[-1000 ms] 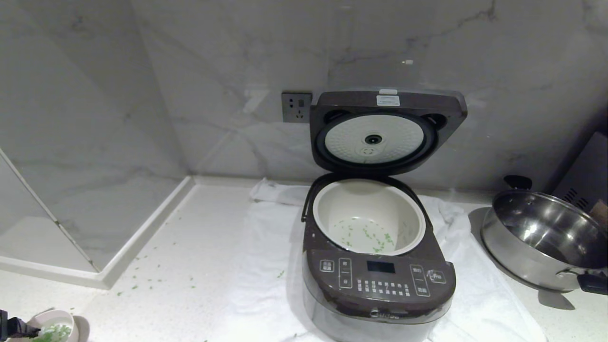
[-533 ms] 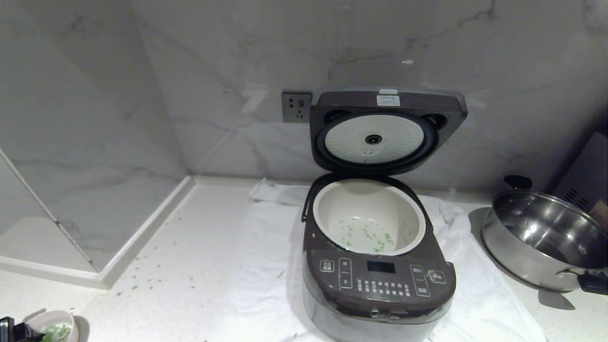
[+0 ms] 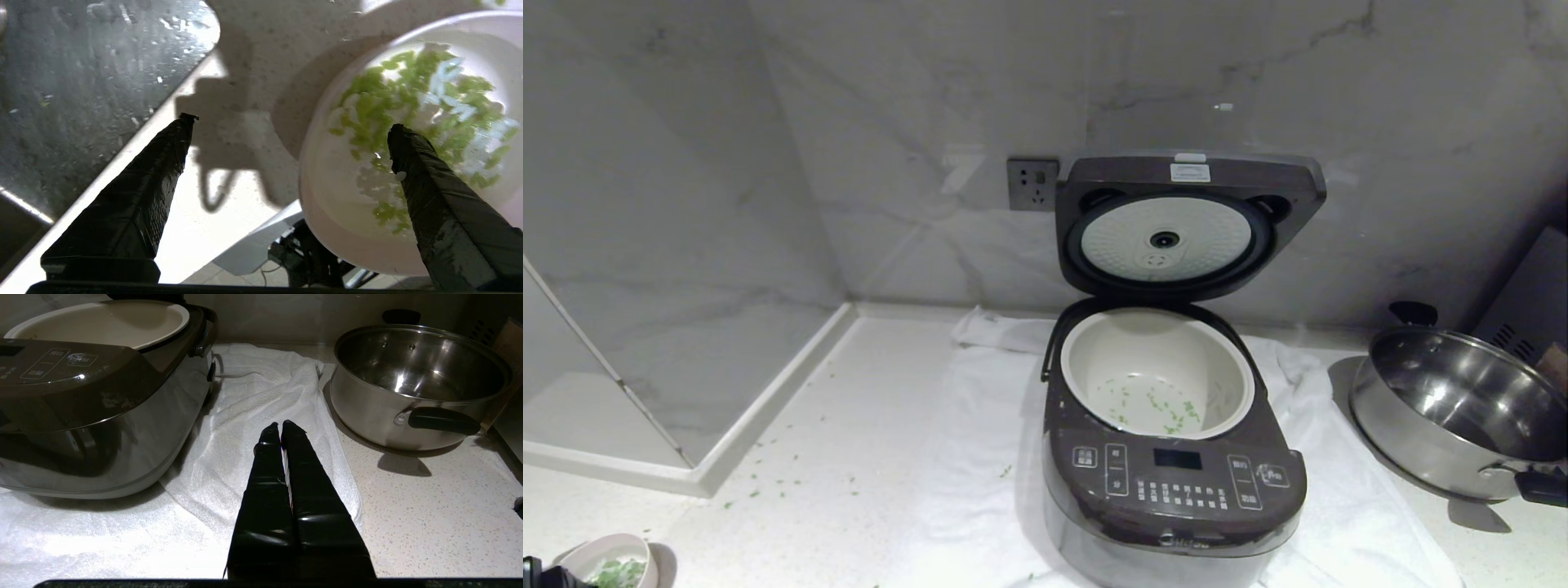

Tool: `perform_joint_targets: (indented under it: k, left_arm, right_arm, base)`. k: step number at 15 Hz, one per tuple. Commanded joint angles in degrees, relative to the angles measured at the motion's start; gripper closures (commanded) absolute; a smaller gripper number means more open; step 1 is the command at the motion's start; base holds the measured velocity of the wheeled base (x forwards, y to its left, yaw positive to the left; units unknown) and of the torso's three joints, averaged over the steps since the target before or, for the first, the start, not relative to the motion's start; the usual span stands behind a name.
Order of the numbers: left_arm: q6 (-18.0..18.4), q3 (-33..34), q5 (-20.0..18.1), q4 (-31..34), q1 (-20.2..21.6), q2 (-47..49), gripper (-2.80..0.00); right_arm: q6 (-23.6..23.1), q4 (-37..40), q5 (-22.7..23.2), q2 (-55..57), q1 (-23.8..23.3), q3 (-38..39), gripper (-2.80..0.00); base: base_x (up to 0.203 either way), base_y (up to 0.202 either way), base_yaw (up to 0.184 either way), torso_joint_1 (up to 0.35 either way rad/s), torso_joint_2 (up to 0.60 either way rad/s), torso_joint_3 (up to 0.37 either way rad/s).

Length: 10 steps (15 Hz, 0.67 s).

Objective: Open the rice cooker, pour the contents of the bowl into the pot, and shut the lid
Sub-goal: Pick up the bowl on the table

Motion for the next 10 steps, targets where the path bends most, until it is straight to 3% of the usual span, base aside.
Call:
perform_joint_targets:
  k: [1, 2, 3, 4, 10]
  left_arm:
    - [0.0, 0.1, 0.0, 0.0, 0.2, 0.2, -2.8]
    - [0.0, 0.6, 0.0, 0.0, 0.1, 0.3, -2.8]
    - [0.0, 1.0, 0.0, -0.1, 0.1, 0.3, -0.26]
    - [0.1, 1.6, 0.0, -0.1, 0.0, 0.2, 0.0]
    - [-0.1, 3.4, -0.2, -0.2, -0.9, -0.2, 0.0]
  right_arm:
    - [0.0, -0.1, 0.0, 0.0, 0.0, 0.1, 0.0]
    - [0.0, -0.1, 0.0, -0.1, 0.0, 0.1, 0.0]
    - [0.0, -0.1, 0.0, 0.0, 0.0, 0.1, 0.0]
    - [0.0, -0.1, 0.0, 0.0, 0.0, 0.1, 0.0]
    - [0.0, -0.1, 0.0, 0.0, 0.0, 0.1, 0.0]
  base:
    - [0.0, 0.0, 0.0, 0.0, 0.0, 0.0]
    - [0.0, 0.0, 0.0, 0.0, 0.0, 0.0]
    - [0.0, 0.0, 0.0, 0.0, 0.0, 0.0]
    - [0.0, 0.0, 0.0, 0.0, 0.0, 0.0]
    - [0.0, 0.0, 0.0, 0.0, 0.0, 0.0]
